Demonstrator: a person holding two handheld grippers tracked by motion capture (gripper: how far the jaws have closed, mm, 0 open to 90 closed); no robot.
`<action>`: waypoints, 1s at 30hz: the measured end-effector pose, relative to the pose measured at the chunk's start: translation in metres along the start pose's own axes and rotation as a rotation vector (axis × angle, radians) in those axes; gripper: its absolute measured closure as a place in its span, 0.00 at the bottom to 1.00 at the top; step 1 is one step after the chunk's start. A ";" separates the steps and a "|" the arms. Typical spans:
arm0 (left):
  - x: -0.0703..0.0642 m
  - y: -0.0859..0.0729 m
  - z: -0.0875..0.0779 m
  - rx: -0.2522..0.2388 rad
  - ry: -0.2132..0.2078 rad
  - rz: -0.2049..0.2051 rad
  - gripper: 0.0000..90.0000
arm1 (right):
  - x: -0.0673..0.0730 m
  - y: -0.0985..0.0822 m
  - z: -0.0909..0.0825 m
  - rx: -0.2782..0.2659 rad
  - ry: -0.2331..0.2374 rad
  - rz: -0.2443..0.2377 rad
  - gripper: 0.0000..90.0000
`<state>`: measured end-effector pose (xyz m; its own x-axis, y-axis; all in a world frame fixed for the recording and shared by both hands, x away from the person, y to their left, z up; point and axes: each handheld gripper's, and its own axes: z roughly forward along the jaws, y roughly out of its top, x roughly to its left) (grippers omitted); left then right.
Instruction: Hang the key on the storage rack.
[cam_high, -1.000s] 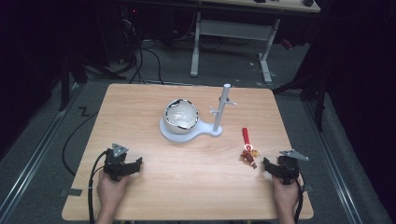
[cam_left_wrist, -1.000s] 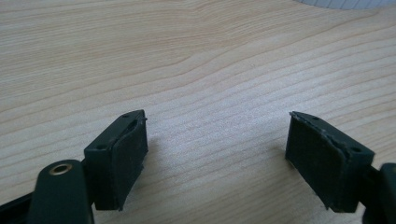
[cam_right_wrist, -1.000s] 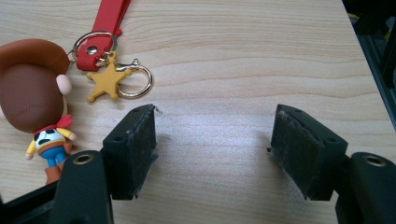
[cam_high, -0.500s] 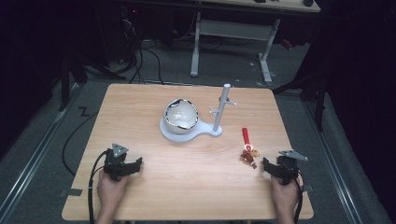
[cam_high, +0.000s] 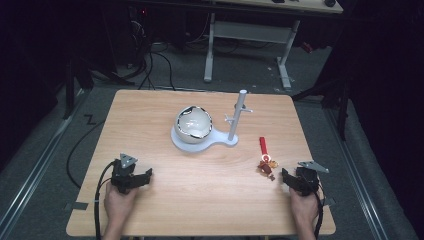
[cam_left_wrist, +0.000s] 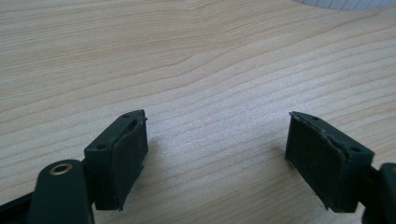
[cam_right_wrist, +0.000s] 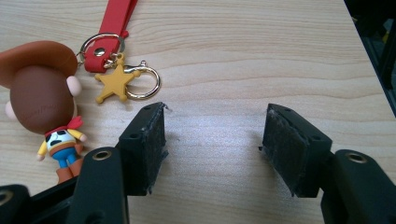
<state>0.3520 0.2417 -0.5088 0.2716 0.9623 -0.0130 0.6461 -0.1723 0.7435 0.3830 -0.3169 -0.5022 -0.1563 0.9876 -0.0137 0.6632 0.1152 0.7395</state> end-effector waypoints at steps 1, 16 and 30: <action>0.000 0.000 0.000 0.000 -0.001 0.000 0.24 | 0.000 0.000 0.000 -0.001 -0.004 -0.001 0.44; 0.000 0.000 0.000 0.000 0.001 -0.002 0.24 | -0.003 -0.002 -0.005 -0.011 0.009 0.008 0.54; 0.000 0.000 0.000 0.000 0.001 -0.002 0.24 | 0.000 -0.005 -0.028 -0.063 0.059 -0.064 0.63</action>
<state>0.3521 0.2421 -0.5087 0.2692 0.9630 -0.0140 0.6470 -0.1700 0.7433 0.3591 -0.3201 -0.4868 -0.2406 0.9703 -0.0240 0.6032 0.1689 0.7795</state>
